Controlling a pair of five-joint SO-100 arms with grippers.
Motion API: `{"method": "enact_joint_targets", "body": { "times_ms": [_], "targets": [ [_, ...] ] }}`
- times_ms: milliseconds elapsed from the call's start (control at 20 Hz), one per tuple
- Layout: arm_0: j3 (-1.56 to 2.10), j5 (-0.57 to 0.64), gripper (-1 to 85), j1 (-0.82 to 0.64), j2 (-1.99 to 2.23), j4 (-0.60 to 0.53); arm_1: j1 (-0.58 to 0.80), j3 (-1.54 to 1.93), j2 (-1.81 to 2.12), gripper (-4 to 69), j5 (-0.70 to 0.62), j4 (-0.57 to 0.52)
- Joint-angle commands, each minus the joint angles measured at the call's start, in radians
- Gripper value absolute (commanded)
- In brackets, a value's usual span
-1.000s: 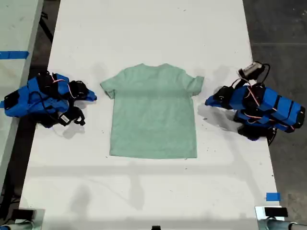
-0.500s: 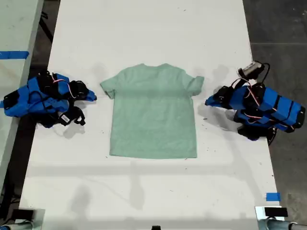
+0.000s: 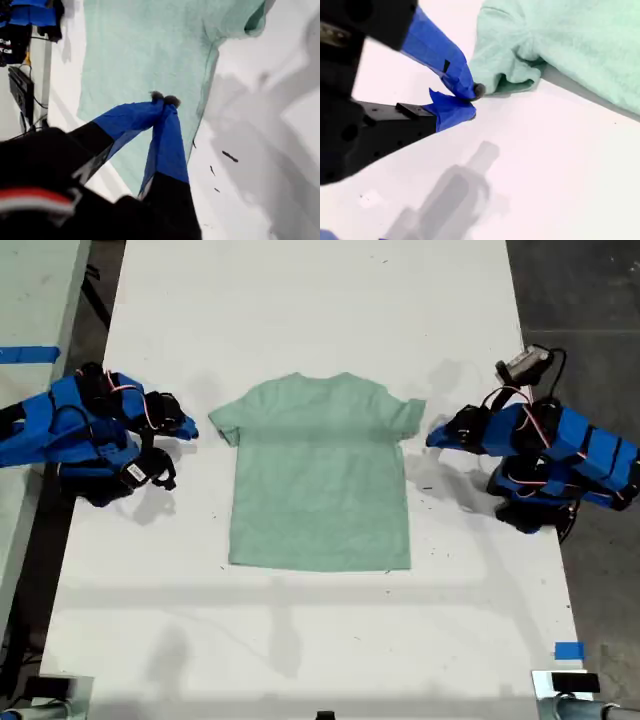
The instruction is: Fold tshirt
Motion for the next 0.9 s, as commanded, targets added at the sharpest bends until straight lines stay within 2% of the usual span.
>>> {"method": "enact_joint_targets", "body": {
  "times_ms": [0, 150, 350, 550, 850],
  "targets": [
    [-0.262, 0.112, 0.0, -0.092, -0.178, 0.061, 0.054, -0.229, -0.210, -2.0, -0.104, -0.034],
    [-0.425, 0.224, 0.0, -0.202, -0.313, 0.120, 0.135, -0.383, -0.414, -2.0, -0.227, -0.018],
    [-0.578, 0.330, 0.0, -0.304, -0.503, 0.130, 0.250, -0.580, -0.667, -2.0, -0.405, 0.034],
    [-0.699, 0.394, 0.2, -0.367, -0.655, 0.140, 0.356, -0.733, -0.859, -2.0, -0.572, 0.055],
    [-0.795, 0.446, 1.6, -0.420, -0.782, 0.160, 0.422, -0.870, -1.048, -0.2, -0.724, 0.061]
  ]
}}
